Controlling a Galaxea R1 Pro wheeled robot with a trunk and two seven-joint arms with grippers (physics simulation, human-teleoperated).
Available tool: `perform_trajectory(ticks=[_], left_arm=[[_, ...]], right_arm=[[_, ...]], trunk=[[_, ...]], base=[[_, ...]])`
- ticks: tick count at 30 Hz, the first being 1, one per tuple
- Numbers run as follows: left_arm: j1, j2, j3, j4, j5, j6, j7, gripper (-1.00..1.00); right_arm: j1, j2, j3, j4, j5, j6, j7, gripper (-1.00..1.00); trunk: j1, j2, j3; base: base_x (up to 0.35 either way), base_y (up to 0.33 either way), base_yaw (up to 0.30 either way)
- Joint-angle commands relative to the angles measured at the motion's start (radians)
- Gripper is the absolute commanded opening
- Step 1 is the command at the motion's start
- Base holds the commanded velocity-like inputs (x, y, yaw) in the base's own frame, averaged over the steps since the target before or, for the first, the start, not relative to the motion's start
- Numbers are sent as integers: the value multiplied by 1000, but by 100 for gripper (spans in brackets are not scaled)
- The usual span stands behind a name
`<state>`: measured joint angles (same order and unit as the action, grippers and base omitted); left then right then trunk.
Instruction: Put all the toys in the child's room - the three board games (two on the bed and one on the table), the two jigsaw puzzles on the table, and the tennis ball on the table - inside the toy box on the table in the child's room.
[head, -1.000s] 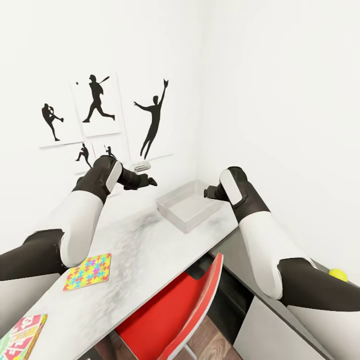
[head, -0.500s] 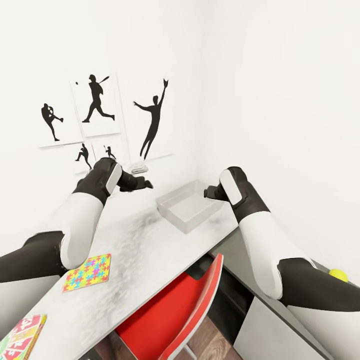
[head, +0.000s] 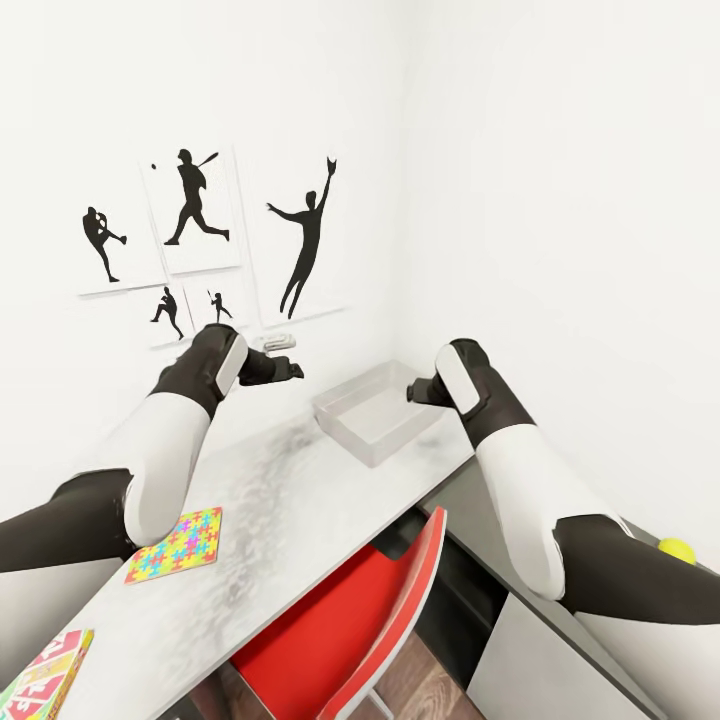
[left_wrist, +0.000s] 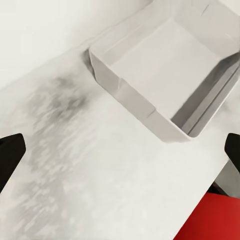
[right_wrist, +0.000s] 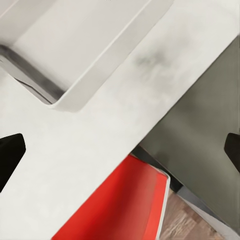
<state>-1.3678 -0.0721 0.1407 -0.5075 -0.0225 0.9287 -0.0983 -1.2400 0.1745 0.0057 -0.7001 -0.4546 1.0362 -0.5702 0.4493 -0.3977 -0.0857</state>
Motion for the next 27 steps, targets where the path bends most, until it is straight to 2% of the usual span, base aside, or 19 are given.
perform_trajectory(ticks=[1, 9, 14, 17, 20, 27], left_arm=[[-1, -1, 7, 0, -3, 3, -3, 100], [1, -2, 7, 10, -3, -34, -3, 100], [4, -7, 8, 72, -6, -89, -3, 100], [4, -11, 8, 107, -6, -134, 0, 100], [5, -14, 8, 125, -5, -152, 11, 100], [20, -46, 8, 140, -5, -174, 43, 100]], right_arm=[[-1, 0, 4, 1, -9, 2, -9, 100], [0, 0, 58, 6, -7, -27, -8, 100], [0, 0, 91, 7, -8, -60, -7, 100], [1, 0, 98, 7, -9, -70, -5, 100], [1, 0, 101, 7, -10, -81, -3, 100], [2, 0, 103, 7, -10, -90, 1, 100]], trunk=[[1, -2, -2], [1, -2, -2], [1, -2, -2], [1, -2, -2], [1, -2, -2], [1, -2, -2]], base=[[0, 0, 0], [0, 0, 0], [0, 0, 0], [0, 0, 0], [0, 0, 0], [0, 0, 0]])
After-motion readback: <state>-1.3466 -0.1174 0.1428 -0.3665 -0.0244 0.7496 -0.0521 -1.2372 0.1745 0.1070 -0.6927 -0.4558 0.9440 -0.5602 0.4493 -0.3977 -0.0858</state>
